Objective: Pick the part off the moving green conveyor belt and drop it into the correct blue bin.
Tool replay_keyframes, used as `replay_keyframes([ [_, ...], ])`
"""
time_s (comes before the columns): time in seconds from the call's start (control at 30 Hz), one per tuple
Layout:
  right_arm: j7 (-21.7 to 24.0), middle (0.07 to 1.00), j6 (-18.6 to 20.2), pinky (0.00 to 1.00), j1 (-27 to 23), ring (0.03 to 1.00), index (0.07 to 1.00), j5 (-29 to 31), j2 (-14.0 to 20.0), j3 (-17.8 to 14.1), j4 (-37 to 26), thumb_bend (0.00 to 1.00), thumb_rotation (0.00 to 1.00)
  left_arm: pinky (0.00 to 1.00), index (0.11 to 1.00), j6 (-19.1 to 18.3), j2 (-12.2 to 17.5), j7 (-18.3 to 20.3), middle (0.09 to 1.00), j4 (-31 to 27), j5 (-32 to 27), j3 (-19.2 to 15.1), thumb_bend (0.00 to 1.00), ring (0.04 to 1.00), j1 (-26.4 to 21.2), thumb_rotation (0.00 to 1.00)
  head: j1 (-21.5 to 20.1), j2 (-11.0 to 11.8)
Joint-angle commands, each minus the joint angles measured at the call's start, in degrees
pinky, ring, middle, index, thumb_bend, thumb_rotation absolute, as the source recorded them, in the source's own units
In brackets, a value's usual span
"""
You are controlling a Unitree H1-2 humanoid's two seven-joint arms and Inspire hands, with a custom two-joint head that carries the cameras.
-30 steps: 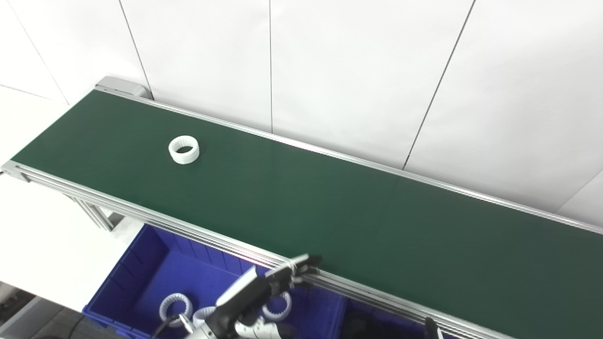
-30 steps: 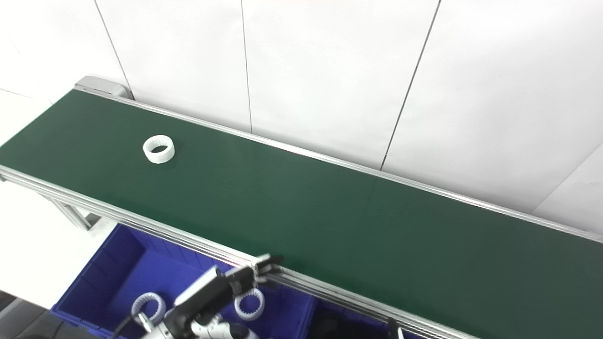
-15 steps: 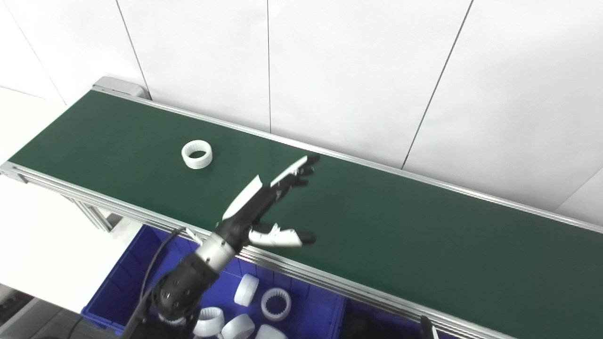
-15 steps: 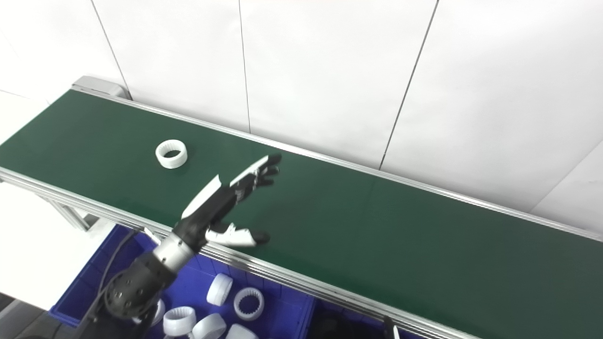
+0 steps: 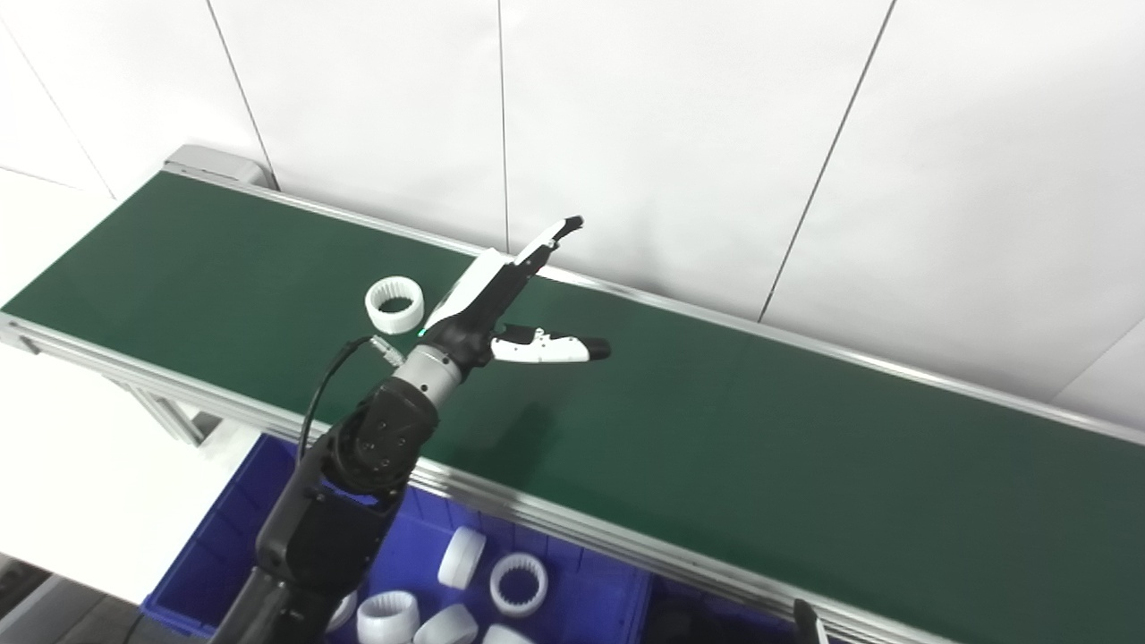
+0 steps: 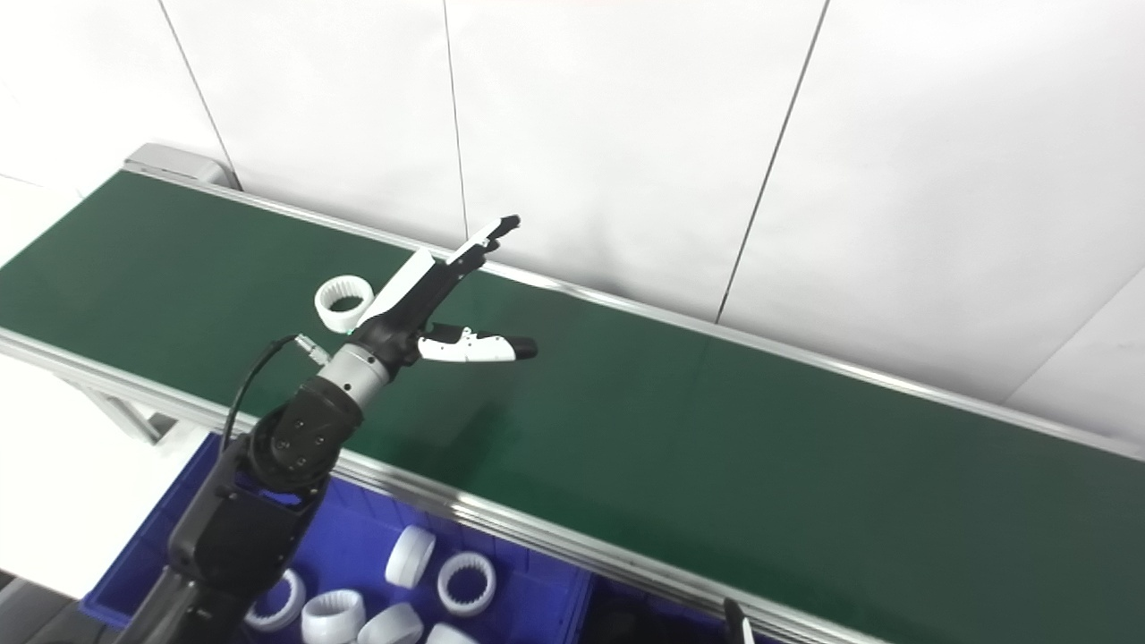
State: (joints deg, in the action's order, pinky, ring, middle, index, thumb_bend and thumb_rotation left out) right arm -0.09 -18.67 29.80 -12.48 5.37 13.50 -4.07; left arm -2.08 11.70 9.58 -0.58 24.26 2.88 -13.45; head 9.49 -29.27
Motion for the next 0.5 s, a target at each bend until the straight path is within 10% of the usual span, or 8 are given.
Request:
replay_keyframes([
  [0.0, -0.09, 1.000, -3.66, 1.00, 0.16, 1.000, 1.000, 0.49, -0.19, 0.03, -0.80, 0.98, 0.47, 0.91, 0.956, -0.37, 1.47, -2.05, 0.992, 1.19, 1.74, 0.23, 0.83, 0.964, -4.19, 0.47, 0.07, -0.08],
  [0.47, 0.18, 1.000, -5.00, 1.00, -0.02, 1.000, 1.000, 1.53, -0.24, 0.20, -0.46, 0.97, 0.45, 0.90, 0.937, -0.06, 8.61, -7.25, 0.986, 16.03, 11.69, 4.40, 0.84, 0.958, -11.48, 0.36, 0.11, -0.01],
])
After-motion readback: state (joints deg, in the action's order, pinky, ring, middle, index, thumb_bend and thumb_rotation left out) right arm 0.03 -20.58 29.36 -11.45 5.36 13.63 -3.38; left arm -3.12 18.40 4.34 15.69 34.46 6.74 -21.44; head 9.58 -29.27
